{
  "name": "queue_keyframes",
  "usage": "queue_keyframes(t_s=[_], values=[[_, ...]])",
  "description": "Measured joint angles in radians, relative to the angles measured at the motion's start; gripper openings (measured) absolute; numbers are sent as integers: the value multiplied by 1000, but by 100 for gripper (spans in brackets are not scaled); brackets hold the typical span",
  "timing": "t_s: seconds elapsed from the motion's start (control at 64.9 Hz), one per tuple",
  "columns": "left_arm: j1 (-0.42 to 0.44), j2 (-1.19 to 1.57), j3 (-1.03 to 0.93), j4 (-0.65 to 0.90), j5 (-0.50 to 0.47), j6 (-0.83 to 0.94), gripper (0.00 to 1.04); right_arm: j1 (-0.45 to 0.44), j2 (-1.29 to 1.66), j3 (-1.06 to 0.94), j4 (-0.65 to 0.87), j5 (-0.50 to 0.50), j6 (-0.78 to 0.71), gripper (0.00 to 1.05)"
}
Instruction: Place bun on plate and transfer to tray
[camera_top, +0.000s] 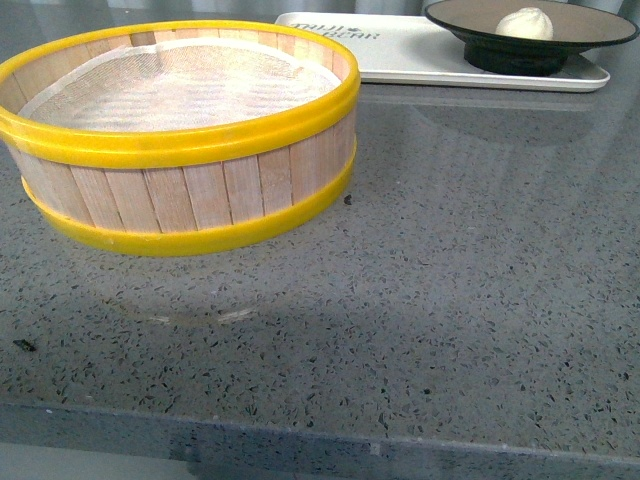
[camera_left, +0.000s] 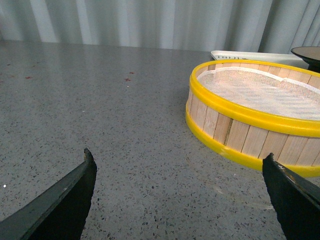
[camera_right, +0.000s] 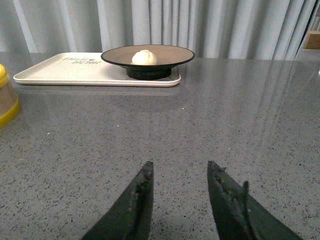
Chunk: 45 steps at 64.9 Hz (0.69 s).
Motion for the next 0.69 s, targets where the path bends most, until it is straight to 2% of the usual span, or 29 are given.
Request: queue_keyframes(t_s=[0.37, 0.693], values=[[0, 0, 0, 0, 0, 0, 98, 0, 0, 0, 0, 0, 0, 96], [0, 0, 0, 0, 0, 0, 98, 0, 0, 0, 0, 0, 1, 96]])
